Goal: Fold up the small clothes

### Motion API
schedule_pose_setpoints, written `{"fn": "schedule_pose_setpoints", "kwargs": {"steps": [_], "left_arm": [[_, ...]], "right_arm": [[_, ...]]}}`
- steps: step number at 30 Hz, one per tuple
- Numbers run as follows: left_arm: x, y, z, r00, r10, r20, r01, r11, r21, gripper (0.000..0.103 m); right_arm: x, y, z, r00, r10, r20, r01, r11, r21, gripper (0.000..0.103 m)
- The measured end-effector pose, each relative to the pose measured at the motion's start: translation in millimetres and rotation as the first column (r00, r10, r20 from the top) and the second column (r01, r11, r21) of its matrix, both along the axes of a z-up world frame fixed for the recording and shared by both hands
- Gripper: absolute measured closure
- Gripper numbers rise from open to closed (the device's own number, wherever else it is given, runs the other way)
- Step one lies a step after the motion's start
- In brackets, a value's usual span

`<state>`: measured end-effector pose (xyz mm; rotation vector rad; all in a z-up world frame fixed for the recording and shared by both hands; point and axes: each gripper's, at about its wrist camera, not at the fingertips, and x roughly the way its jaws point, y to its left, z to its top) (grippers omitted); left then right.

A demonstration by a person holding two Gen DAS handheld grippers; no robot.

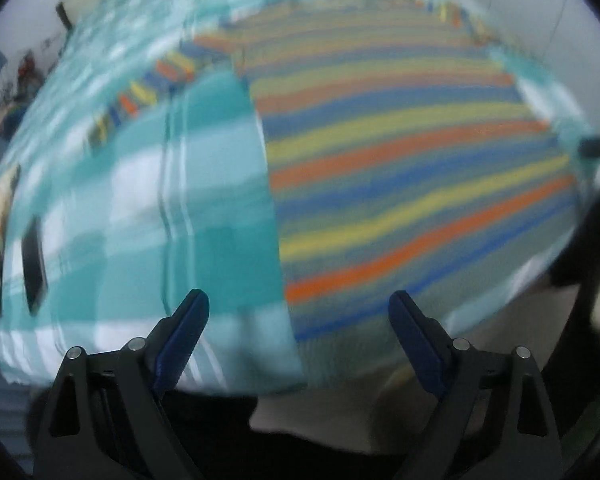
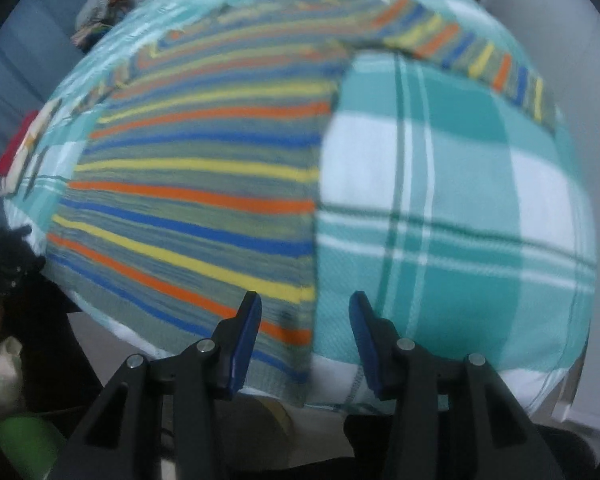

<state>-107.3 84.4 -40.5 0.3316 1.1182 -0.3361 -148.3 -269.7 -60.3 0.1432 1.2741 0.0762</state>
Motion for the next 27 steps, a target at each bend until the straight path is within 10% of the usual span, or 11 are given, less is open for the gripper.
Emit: {"fn": "schedule_pose_setpoints", "kwargs": {"steps": [13,18,23,27], "left_arm": [[117,-34,61,0.953,0.194,0.232,-0.093,0.918,-0.386,0.005],[131,-28,22,0.925,0.26,0.275,-0.144,0.913,-0.381,0.005],[140,-21,2,0.954,0.274,0.119,-0.202,0.884,-0.421,0.005],[142,-20,4,0.943,0.303,0.136,-0.222,0.879,-0.421,0.005]], "right_arm": [[87,46,26,0.965,0.099,0.244,-0.121,0.99,0.074,0.051],[113,2,16,0.966,0.006,0.257,-0.038,0.992,0.12,0.051],[99,-36,4,0.955,-0.077,0.285,0.058,0.995,0.075,0.051],[96,-55,-10,0.944,-0.205,0.258,0.143,0.961,0.238,0.049]]}}
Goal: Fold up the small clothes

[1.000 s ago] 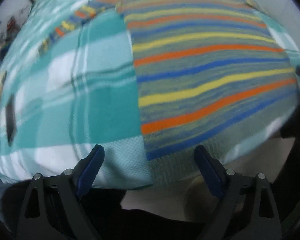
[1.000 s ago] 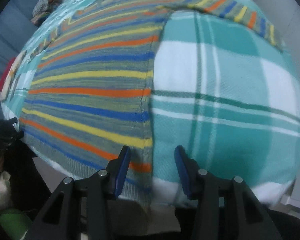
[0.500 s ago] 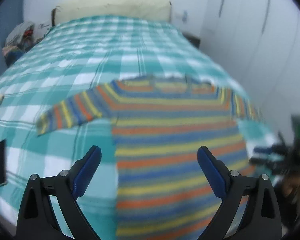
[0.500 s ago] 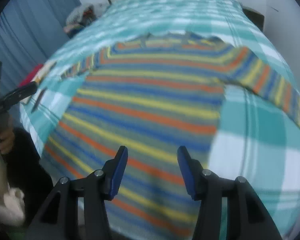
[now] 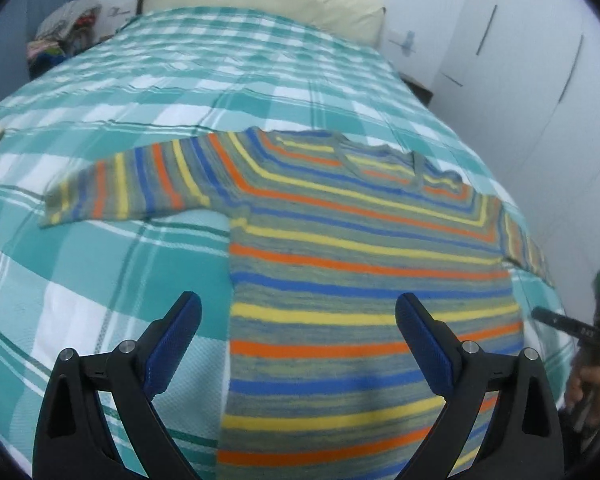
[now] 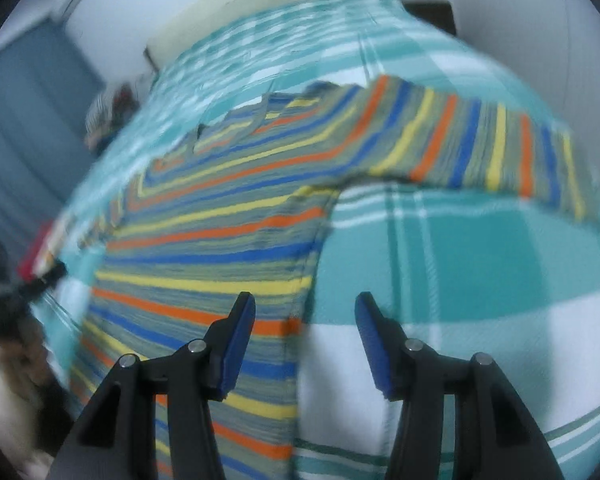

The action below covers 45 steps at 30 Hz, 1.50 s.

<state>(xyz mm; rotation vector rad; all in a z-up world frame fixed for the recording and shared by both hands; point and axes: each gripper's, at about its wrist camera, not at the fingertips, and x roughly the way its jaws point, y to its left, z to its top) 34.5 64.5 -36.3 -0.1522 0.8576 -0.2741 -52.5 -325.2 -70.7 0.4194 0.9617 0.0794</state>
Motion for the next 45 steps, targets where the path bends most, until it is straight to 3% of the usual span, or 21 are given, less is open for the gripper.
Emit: {"fn": "schedule_pose_setpoints", "kwargs": {"steps": [1,5,11,18,27,31,35,38,42,45], "left_arm": [[1,0,-1,1.0,0.004,-0.009,-0.004,1.0,-0.008,0.005],[0,3,-3,0.999,0.019,-0.03,-0.02,0.999,-0.047,0.005],[-12,3,4,1.0,0.011,0.016,-0.01,1.0,-0.015,0.005],[-10,9,0,0.999,0.047,0.0,-0.047,0.999,-0.017,0.005],[-11,7,-1,0.999,0.05,0.01,-0.05,0.999,0.001,0.005],[-15,4,1,0.999,0.035,0.034,-0.035,0.999,0.017,0.005],[-15,1,1,0.999,0.032,0.042,-0.034,0.998,0.044,0.005],[-13,4,0,0.998,0.044,0.034,-0.045,0.999,0.03,0.005],[-11,8,0,0.998,0.056,0.027,-0.056,0.998,0.01,0.005],[-11,7,1,0.998,0.058,0.03,-0.058,0.998,0.011,0.005]], "right_arm": [[2,2,-3,1.0,0.013,-0.007,-0.013,1.0,0.018,0.049],[4,11,0,0.999,0.033,-0.001,-0.033,0.997,-0.065,0.049],[-1,0,12,0.998,-0.026,0.063,0.03,0.998,-0.056,0.042],[-5,14,15,0.997,0.015,0.075,-0.008,0.995,-0.098,0.042],[-8,2,12,0.997,-0.016,0.078,0.02,0.999,-0.045,0.041],[-11,3,18,0.995,-0.021,0.102,0.029,0.997,-0.077,0.034],[-8,-4,23,0.994,-0.021,0.103,0.028,0.998,-0.06,0.034],[4,-38,39,0.992,-0.073,0.098,0.076,0.997,-0.025,0.034],[20,-122,70,0.967,-0.221,0.126,0.221,0.975,0.01,0.034],[18,-209,50,0.908,-0.417,0.051,0.411,0.906,0.099,0.035]]}}
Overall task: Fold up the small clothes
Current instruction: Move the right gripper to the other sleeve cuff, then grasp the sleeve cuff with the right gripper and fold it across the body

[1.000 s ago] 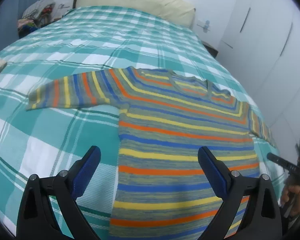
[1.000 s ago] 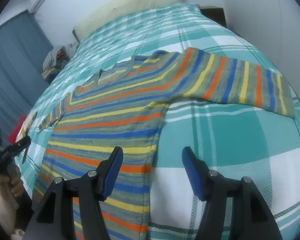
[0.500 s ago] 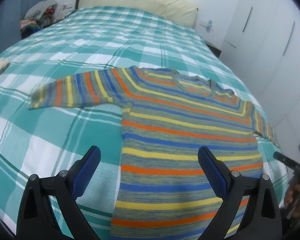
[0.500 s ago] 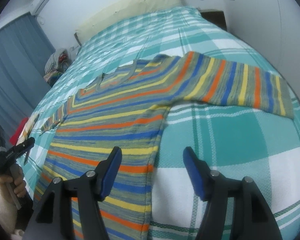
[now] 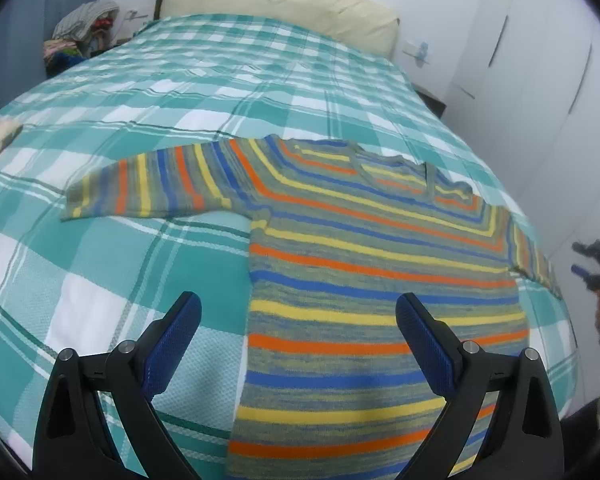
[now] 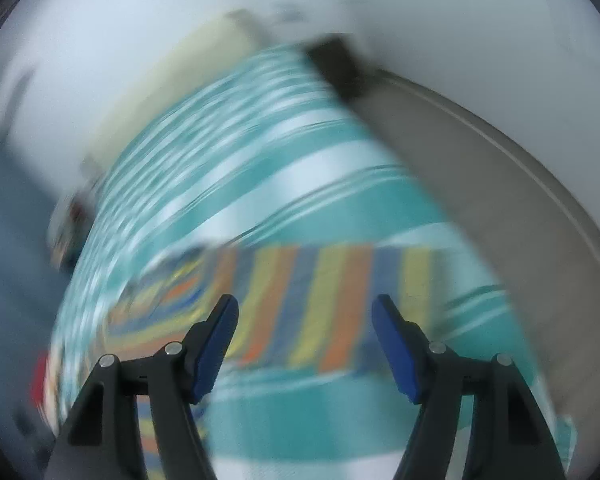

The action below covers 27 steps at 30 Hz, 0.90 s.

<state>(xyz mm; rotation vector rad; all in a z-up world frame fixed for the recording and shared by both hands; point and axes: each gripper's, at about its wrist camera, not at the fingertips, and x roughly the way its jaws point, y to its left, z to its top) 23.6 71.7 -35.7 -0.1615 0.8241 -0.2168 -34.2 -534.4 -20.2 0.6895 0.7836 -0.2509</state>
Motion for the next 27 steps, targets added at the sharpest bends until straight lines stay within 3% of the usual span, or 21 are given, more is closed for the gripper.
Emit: {"fn": "schedule_pose_setpoints", "kwargs": {"steps": [4,6,11,17,19,23,24,25,27], "left_arm": [[3,-2,-2,1.0,-0.004,-0.012,0.004,1.0,0.014,0.005],[5,-4,-3,1.0,-0.006,-0.024,0.006,1.0,0.012,0.005],[5,-8,-4,1.0,-0.012,-0.019,0.012,1.0,0.019,0.005],[6,-7,-7,1.0,-0.003,-0.026,0.004,1.0,0.026,0.005],[7,-6,-8,0.999,0.002,-0.033,-0.001,1.0,0.023,0.005],[6,-6,-9,1.0,0.005,-0.023,-0.004,0.999,0.038,0.005],[6,-7,-9,1.0,0.004,-0.021,-0.003,0.999,0.043,0.005],[6,-8,-10,1.0,0.003,-0.02,-0.002,0.999,0.048,0.005],[6,-9,-11,1.0,0.0,-0.021,0.001,0.998,0.058,0.005]], "right_arm": [[-16,-37,-41,0.997,-0.072,0.004,0.07,0.985,0.155,0.048],[-17,-41,-57,0.997,-0.083,-0.011,0.083,0.971,0.222,0.049],[-8,-43,-62,0.991,-0.088,-0.096,0.1,0.987,0.123,0.049],[-7,-56,-75,0.993,-0.072,-0.091,0.088,0.978,0.187,0.051],[-3,-56,-78,0.996,-0.039,-0.086,0.056,0.976,0.209,0.066],[-4,-62,-85,0.996,-0.049,-0.081,0.067,0.968,0.244,0.074],[-4,-63,-89,0.995,-0.046,-0.089,0.068,0.964,0.257,0.079],[-2,-62,-91,0.994,-0.043,-0.097,0.067,0.964,0.257,0.096],[-3,-60,-85,0.992,-0.056,-0.114,0.078,0.976,0.202,0.101]]}}
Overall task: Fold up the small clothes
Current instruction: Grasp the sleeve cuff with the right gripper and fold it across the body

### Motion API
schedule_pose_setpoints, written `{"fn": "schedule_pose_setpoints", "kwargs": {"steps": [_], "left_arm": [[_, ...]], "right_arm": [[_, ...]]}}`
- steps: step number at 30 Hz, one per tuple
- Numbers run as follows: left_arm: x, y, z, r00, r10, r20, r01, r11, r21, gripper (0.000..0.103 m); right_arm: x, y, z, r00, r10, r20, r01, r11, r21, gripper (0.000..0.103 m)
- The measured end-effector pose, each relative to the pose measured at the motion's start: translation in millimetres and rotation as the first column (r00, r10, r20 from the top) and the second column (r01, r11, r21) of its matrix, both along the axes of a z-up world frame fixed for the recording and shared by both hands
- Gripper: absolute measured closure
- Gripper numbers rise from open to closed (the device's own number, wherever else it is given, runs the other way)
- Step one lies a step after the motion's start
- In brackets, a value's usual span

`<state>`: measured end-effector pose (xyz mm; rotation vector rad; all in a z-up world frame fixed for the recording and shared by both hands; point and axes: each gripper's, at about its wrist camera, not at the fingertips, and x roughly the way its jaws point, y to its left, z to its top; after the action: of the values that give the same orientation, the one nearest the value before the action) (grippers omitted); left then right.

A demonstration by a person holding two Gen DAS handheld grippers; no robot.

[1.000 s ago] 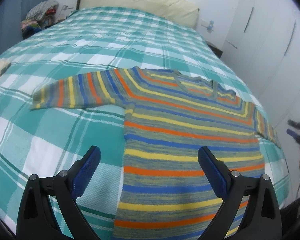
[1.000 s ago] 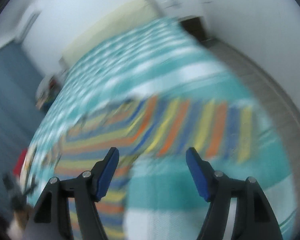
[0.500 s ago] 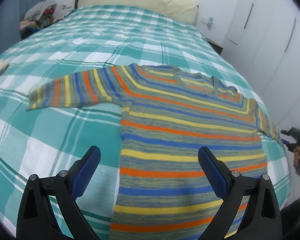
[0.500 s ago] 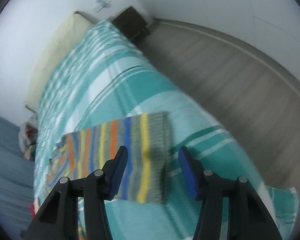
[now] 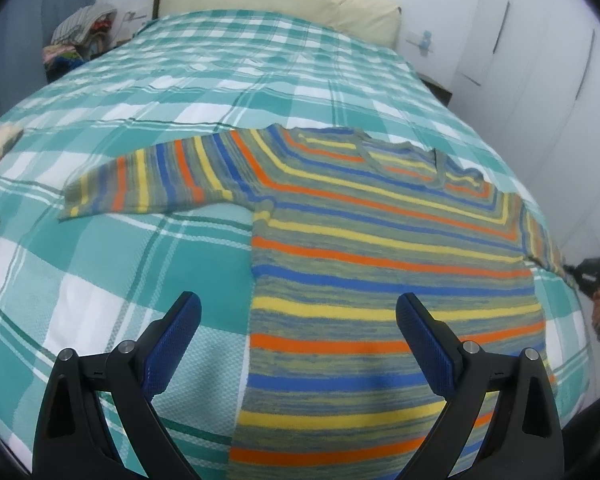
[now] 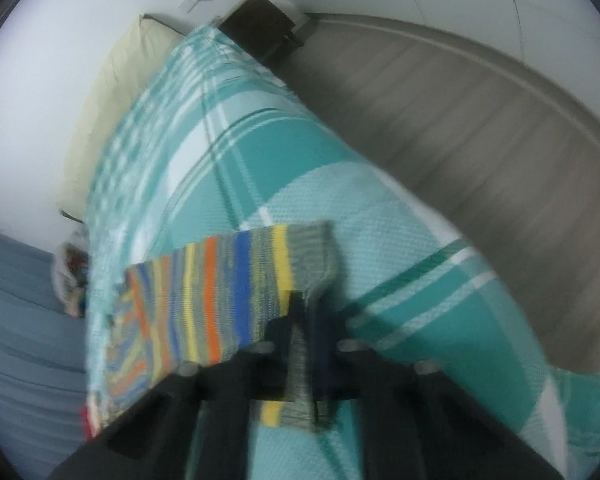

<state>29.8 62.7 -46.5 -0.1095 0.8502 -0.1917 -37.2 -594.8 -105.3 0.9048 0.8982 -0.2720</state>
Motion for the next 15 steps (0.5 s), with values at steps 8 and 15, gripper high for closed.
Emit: {"fn": "schedule_pose_setpoints", "kwargs": {"steps": [8,15], "left_arm": [[-1,0,3,1.0,-0.007,0.011,0.007,1.0,0.002,0.005],[-2,3,7,1.0,0.001,0.027,-0.001,1.0,-0.008,0.005]], "right_arm": [[-13,6,16,0.997,-0.067,-0.043,0.06,0.988,-0.14,0.102],[-14,17,44,0.996,-0.082,0.035,0.087,0.981,-0.176,0.101]]}}
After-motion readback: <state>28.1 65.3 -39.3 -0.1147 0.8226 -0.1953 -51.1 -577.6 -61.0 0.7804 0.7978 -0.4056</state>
